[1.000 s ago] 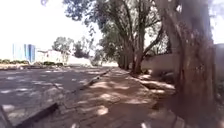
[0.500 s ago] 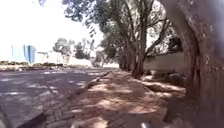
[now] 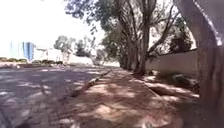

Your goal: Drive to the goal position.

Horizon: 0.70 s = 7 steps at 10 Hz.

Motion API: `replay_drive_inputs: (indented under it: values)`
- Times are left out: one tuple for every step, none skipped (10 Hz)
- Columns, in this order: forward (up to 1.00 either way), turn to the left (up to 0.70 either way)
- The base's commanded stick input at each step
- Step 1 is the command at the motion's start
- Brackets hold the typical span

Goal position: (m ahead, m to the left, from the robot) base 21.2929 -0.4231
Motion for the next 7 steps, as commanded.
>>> replay_drive_inputs:
  values:
    - [0.70, 0.00]
    - [0.70, 0.00]
    - [0.70, 0.00]
    - [0.70, 0.00]
    - [0.70, 0.00]
    - [0.70, -0.15]
    - [0.70, -0.32]
